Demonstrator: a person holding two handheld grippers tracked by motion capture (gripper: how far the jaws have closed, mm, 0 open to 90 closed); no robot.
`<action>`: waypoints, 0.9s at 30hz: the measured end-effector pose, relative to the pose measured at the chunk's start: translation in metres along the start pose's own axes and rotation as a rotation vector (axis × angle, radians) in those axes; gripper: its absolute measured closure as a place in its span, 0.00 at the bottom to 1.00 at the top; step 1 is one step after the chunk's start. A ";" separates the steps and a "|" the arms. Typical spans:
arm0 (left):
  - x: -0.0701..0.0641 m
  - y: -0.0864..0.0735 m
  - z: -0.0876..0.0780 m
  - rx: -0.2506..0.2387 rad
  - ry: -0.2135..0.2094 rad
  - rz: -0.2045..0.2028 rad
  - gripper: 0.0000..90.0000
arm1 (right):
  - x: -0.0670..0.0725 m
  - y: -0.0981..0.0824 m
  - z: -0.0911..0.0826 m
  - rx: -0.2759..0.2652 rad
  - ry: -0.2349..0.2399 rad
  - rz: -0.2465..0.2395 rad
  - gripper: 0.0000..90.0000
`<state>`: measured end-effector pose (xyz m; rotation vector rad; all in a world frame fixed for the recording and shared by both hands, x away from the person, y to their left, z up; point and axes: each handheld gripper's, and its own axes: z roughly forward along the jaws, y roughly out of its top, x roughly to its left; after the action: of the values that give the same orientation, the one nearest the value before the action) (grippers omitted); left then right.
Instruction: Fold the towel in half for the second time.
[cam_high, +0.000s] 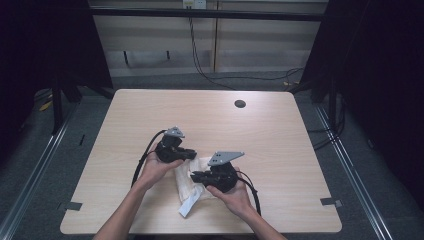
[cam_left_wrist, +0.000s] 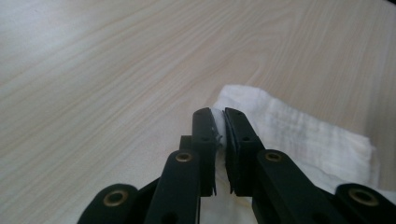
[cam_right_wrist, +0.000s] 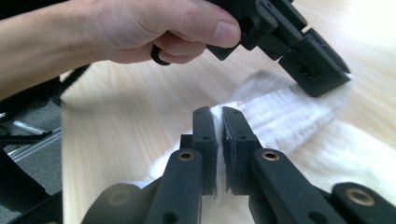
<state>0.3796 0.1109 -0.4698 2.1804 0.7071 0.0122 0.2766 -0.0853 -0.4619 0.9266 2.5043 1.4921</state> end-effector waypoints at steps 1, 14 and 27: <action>0.001 -0.001 0.002 -0.011 -0.015 -0.006 0.92 | -0.002 -0.003 -0.001 0.008 -0.002 0.011 0.94; -0.003 0.000 0.024 0.002 -0.035 0.014 0.90 | -0.017 -0.021 -0.005 0.107 -0.028 0.012 0.92; -0.013 0.011 0.051 0.010 -0.042 0.022 0.81 | -0.030 -0.036 -0.014 0.135 -0.048 0.036 0.72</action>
<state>0.3860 0.0629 -0.4927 2.1916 0.6605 -0.0250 0.2797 -0.1248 -0.4916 1.0189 2.5937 1.3074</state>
